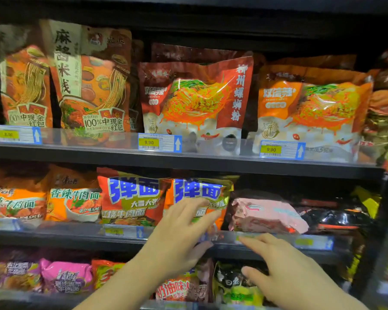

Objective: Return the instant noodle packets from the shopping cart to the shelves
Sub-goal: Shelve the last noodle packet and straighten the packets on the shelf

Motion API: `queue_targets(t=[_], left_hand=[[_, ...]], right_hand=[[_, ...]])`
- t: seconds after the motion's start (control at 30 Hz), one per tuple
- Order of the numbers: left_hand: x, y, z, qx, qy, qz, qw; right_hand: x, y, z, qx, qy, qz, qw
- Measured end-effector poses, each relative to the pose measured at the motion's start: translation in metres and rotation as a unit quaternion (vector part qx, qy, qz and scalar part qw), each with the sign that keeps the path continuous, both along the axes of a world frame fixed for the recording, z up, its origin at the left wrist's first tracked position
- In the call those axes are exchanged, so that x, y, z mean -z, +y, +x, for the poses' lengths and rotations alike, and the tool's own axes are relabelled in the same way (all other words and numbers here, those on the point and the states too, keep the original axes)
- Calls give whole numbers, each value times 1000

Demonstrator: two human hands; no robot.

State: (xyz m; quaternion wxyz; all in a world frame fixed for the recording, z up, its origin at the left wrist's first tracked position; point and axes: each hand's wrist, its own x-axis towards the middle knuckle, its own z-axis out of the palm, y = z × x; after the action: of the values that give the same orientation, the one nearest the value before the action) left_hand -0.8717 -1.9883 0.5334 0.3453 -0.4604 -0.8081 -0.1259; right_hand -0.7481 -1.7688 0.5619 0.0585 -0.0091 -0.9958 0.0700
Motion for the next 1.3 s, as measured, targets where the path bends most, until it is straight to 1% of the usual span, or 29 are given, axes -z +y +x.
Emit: queue_targets(t=[0.13, 0.23, 0.3, 0.43, 0.53, 0.63, 0.73, 0.83, 1.0, 1.3], left_hand=[[3, 51, 11, 71, -57, -50, 995], [5, 86, 8, 62, -73, -68, 993], [-1, 104, 9, 29, -98, -51, 993], [-13, 129, 10, -70, -139, -36, 987], [-19, 132, 11, -91, -159, -25, 983], [-17, 124, 11, -76, -163, -12, 984], [-14, 117, 12, -48, -151, -17, 987], [-11, 113, 20, -29, -145, -22, 989], [-7, 114, 16, -37, -136, -8, 990], [-7, 116, 14, -52, -168, -11, 984]], right_hand=[[6, 33, 8, 62, 45, 12, 997], [4, 43, -2, 60, 68, -17, 996], [3, 48, -15, 54, 82, -8, 995], [-5, 53, -38, 44, 101, 29, 994], [-12, 57, -45, 35, 114, 29, 992], [-12, 66, -37, 27, 122, 26, 992], [-6, 75, -23, 11, 112, -1, 994], [3, 82, -14, 31, 108, -39, 993], [11, 89, -23, 59, 95, -55, 992], [7, 96, -43, 43, 93, -40, 994]])
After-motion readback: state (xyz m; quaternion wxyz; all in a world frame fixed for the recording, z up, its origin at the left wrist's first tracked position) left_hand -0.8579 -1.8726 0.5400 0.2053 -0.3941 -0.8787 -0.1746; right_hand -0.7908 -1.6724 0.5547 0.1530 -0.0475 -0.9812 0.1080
